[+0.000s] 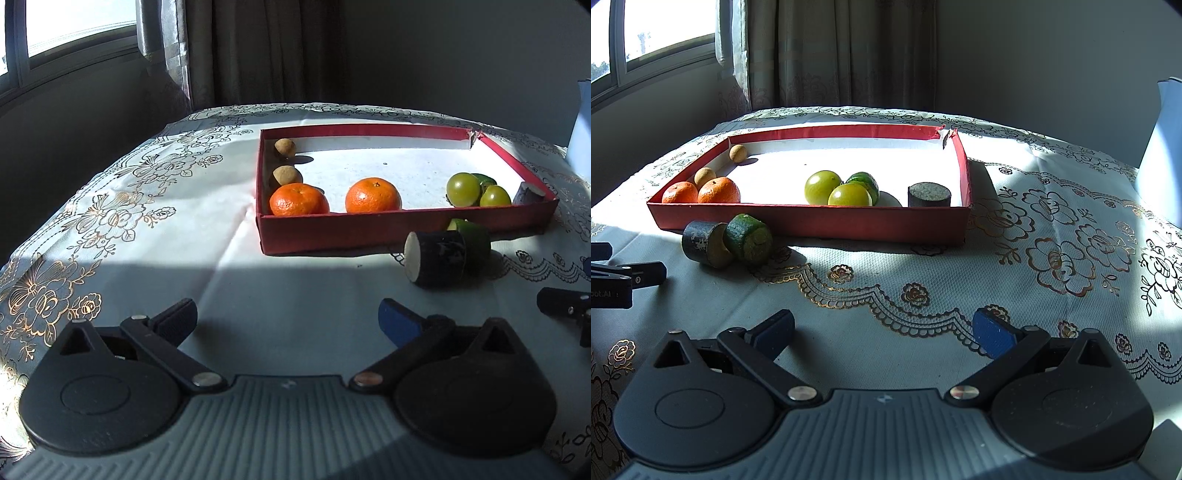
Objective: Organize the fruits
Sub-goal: 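Move the right gripper to the green cucumber chunk and close on it, then carry the cucumber chunk into the red box and open the right gripper, then lift the right gripper away from the red box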
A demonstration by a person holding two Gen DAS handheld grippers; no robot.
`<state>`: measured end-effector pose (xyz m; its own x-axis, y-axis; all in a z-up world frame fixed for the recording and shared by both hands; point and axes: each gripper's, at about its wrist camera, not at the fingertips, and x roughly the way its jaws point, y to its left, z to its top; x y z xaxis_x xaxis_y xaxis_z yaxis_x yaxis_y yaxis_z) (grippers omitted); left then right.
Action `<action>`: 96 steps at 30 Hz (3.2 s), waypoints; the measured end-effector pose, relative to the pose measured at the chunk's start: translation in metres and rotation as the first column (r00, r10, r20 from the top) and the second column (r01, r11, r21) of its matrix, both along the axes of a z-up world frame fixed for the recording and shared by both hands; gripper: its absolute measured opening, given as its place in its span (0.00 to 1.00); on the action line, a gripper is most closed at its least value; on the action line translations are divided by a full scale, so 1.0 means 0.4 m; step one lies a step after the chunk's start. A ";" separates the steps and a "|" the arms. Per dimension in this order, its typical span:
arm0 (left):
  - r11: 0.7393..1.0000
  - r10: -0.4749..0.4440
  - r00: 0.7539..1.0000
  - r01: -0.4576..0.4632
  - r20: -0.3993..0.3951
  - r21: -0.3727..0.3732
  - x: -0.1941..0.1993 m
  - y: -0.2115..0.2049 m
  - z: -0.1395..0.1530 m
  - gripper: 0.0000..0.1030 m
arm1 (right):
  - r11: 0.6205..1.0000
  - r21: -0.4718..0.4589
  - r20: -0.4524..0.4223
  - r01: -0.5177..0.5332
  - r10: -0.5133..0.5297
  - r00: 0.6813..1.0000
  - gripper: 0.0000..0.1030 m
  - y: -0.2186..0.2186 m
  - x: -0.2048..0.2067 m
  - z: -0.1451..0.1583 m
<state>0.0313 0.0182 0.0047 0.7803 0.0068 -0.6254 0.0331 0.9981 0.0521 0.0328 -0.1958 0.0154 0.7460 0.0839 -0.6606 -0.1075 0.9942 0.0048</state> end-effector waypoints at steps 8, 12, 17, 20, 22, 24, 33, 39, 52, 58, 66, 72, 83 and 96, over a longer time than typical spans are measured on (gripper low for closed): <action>1.000 0.003 1.000 -0.003 -0.010 -0.017 0.002 0.005 -0.001 1.00 | 1.000 0.000 0.000 0.000 0.000 1.000 1.00 0.000 0.000 -0.001; 1.000 0.011 1.000 -0.011 -0.006 -0.011 0.000 0.005 0.000 1.00 | 1.000 0.002 0.001 0.000 0.000 1.000 1.00 0.000 -0.001 -0.001; 1.000 0.013 1.000 -0.013 -0.004 -0.014 -0.002 0.005 -0.001 1.00 | 0.998 0.061 0.076 -0.029 0.024 0.997 1.00 -0.008 -0.016 0.019; 1.000 0.015 1.000 -0.015 -0.003 -0.019 -0.002 0.008 0.000 1.00 | 0.998 0.050 0.101 -0.044 0.039 0.994 0.98 0.005 -0.014 0.033; 1.000 0.016 1.000 -0.016 -0.002 -0.021 -0.003 0.008 0.000 1.00 | 0.997 0.032 0.102 -0.067 0.063 0.993 0.98 0.029 -0.004 0.044; 1.000 0.019 1.000 -0.019 -0.002 -0.025 -0.002 0.010 -0.001 1.00 | 0.996 0.013 0.113 -0.091 0.089 0.990 0.96 0.055 0.002 0.056; 0.999 0.020 1.000 -0.020 -0.008 -0.045 0.000 0.017 -0.001 1.00 | 0.988 -0.059 0.086 -0.145 0.149 0.985 0.73 0.167 0.057 0.049; 0.998 0.020 1.000 -0.021 -0.012 -0.054 0.002 0.019 -0.002 1.00 | 0.987 -0.052 0.067 -0.151 0.154 0.986 0.73 0.189 0.087 0.024; 0.998 0.020 1.000 -0.021 -0.013 -0.062 0.002 0.021 -0.002 1.00 | 0.974 0.020 0.039 -0.225 0.224 0.974 0.40 0.211 0.116 0.016; 0.997 0.021 1.000 -0.021 -0.012 -0.068 0.003 0.022 -0.003 1.00 | 0.975 0.065 0.064 -0.212 0.208 0.976 0.32 0.196 0.099 0.028; 0.998 0.021 1.000 -0.022 -0.014 -0.067 0.003 0.020 -0.004 1.00 | 0.987 0.067 0.168 -0.146 0.133 0.977 0.32 0.118 0.053 0.083; 0.998 0.021 1.000 -0.022 -0.014 -0.067 0.003 0.021 -0.004 1.00 | 0.997 0.065 0.213 -0.036 0.022 0.977 0.32 0.033 0.096 0.112; 0.998 0.021 1.000 -0.022 -0.015 -0.065 0.002 0.021 -0.006 1.00 | 0.992 0.118 0.217 0.048 -0.073 0.973 0.48 -0.038 0.166 0.098; 0.998 0.022 1.000 -0.023 -0.017 -0.059 0.003 0.019 -0.006 1.00 | 0.996 0.048 0.090 0.070 -0.074 0.993 0.76 -0.084 0.001 0.042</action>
<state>0.0326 0.0256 0.0025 0.7697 -0.0125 -0.6382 0.0105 0.9999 -0.0070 0.0330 -0.2296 0.0324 0.8082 0.0559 -0.5862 -0.0379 0.9984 0.0430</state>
